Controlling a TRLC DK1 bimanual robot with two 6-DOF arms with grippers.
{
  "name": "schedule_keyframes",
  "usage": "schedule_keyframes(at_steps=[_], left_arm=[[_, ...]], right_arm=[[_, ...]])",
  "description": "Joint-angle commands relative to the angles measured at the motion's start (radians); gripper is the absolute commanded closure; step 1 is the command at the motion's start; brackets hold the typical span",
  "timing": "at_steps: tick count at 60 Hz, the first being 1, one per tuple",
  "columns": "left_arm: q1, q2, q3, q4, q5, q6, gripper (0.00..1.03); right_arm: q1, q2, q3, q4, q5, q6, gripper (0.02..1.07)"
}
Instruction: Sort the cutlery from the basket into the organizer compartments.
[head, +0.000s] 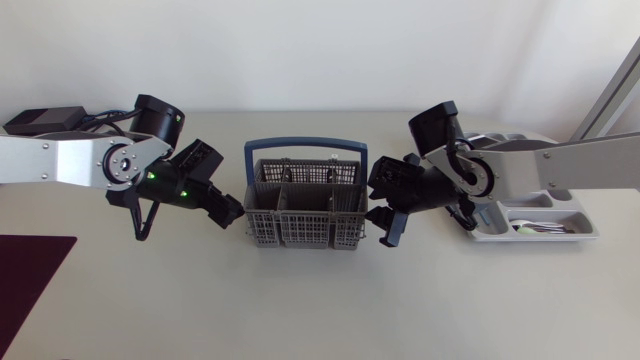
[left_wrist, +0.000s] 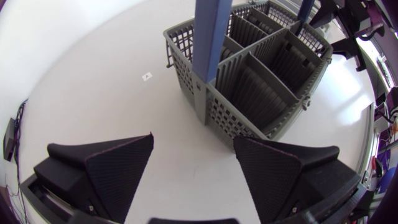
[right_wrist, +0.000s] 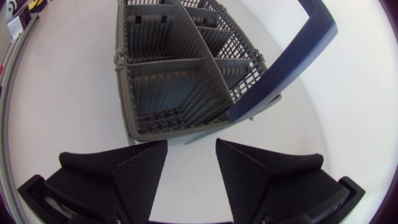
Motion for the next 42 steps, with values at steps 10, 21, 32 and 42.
schedule_keyframes(at_steps=[10, 21, 32, 42], left_arm=[[0.037, -0.015, -0.001, 0.007, 0.01, 0.021, 0.13], [0.092, -0.141, -0.061, 0.004, 0.01, 0.033, 0.08], [0.14, -0.296, -0.105, -0.004, 0.01, 0.033, 0.05], [0.175, -0.483, -0.137, -0.047, 0.012, 0.02, 0.05]], right_arm=[[0.001, -0.013, -0.041, 0.022, 0.023, 0.023, 0.49], [-0.041, -0.125, -0.122, 0.073, 0.086, 0.023, 0.36], [-0.09, -0.263, -0.174, 0.071, 0.13, 0.026, 0.06], [-0.153, -0.453, -0.235, 0.066, 0.162, 0.037, 0.06]])
